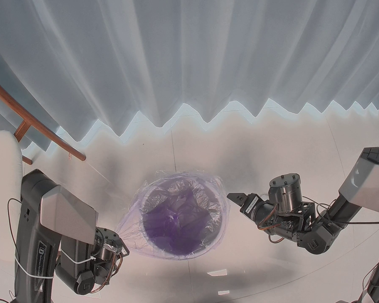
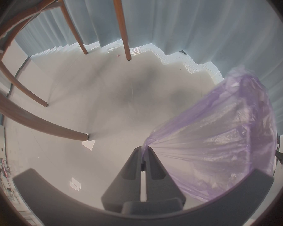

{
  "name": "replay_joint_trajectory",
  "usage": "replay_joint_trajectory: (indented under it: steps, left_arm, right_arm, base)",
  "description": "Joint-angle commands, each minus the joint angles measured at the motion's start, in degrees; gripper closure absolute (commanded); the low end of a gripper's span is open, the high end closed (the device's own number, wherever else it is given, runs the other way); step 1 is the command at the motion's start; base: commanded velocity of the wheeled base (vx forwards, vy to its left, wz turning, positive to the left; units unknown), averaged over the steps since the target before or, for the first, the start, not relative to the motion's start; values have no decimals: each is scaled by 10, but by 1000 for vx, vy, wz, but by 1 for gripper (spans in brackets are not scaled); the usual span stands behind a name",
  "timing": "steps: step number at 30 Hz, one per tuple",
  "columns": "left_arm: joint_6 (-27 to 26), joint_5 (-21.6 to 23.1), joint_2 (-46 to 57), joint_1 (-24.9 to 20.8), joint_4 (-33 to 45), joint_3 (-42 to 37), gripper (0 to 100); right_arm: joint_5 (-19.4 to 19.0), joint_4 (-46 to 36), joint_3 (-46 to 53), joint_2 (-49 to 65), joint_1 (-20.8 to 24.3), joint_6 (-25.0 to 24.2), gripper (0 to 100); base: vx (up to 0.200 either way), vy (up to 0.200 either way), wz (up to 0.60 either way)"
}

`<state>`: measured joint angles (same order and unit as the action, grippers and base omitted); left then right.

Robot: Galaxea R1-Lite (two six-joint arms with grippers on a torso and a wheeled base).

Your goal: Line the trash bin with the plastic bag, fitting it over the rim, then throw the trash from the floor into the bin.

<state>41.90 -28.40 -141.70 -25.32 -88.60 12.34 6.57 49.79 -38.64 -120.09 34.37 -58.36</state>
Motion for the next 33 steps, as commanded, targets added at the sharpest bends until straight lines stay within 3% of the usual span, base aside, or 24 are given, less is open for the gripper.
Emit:
replay_joint_trajectory:
  steps: [1,13,19,20,26,33]
  left_arm:
    - [-1,-1,-29,22,0,30,100]
    - [-29,-2,-28,30,1,153,100]
    - [-45,-3,-34,35,0,137,100]
    - [-45,-3,-34,35,0,137,0]
    - [-15,-5,16,34,-1,88,0]
    - [-6,-2,135,1,-1,-40,0]
  right_arm:
    - [0,0,0,-1,1,0,0]
    - [0,-2,1,1,1,0,0]
    - [0,-2,4,1,1,0,0]
    - [0,-2,4,1,1,0,0]
    - [0,-2,4,-1,1,0,0]
    - [0,0,4,-5,1,0,0]
  base:
    - [0,0,0]
    - [0,0,0]
    - [0,0,0]
    - [0,0,0]
    - [0,0,0]
    - [0,0,0]
